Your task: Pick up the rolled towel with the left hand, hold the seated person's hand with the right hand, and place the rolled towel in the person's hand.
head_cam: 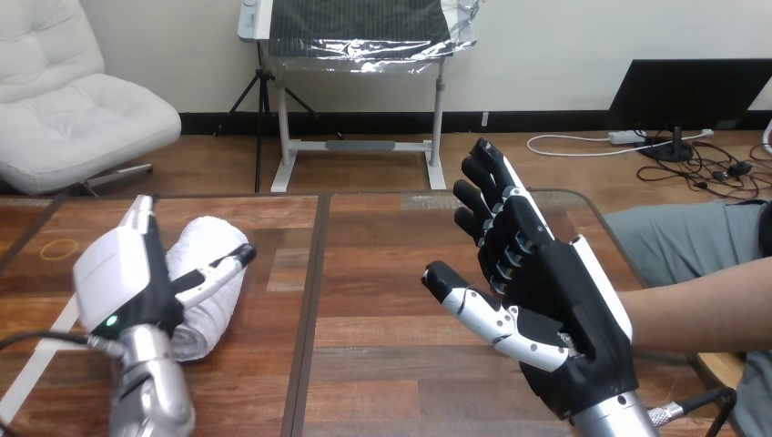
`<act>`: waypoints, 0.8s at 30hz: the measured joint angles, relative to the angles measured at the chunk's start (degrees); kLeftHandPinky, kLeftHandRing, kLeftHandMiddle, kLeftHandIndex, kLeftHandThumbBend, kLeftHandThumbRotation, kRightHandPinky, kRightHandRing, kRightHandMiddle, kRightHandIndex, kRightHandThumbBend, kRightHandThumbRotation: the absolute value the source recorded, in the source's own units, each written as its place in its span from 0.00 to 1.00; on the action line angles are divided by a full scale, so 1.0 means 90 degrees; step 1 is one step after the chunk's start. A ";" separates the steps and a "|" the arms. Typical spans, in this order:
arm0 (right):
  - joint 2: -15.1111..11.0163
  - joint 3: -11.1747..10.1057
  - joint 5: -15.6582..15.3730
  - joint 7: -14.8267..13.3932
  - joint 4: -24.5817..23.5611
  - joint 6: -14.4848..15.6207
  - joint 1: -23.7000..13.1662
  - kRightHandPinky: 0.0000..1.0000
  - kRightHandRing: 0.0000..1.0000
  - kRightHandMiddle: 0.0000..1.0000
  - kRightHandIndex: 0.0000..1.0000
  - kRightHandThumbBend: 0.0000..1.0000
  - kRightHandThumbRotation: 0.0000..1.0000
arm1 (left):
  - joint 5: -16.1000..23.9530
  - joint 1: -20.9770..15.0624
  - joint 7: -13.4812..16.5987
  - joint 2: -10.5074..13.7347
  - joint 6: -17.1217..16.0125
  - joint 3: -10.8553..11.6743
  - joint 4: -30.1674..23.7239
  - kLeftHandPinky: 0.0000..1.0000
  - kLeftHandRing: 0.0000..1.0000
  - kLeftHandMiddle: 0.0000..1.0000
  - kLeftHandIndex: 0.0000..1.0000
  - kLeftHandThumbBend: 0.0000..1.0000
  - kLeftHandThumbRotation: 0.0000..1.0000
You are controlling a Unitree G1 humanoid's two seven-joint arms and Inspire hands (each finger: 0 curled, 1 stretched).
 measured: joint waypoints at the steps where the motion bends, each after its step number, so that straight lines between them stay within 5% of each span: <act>1: -0.0002 0.0000 0.0000 0.0000 0.0000 0.0009 0.0000 1.00 1.00 1.00 1.00 0.53 0.00 | -0.0001 -0.0046 -0.0020 0.0004 0.0013 -0.0029 0.0044 0.84 0.87 0.88 0.89 0.93 0.66; 24: -0.0013 -0.0008 -0.0001 0.0004 -0.0003 0.0066 -0.0007 1.00 1.00 1.00 1.00 0.54 0.00 | 0.0090 -0.1306 -0.0254 0.0170 0.0560 -0.0984 0.1653 0.88 0.88 0.90 0.91 0.98 0.73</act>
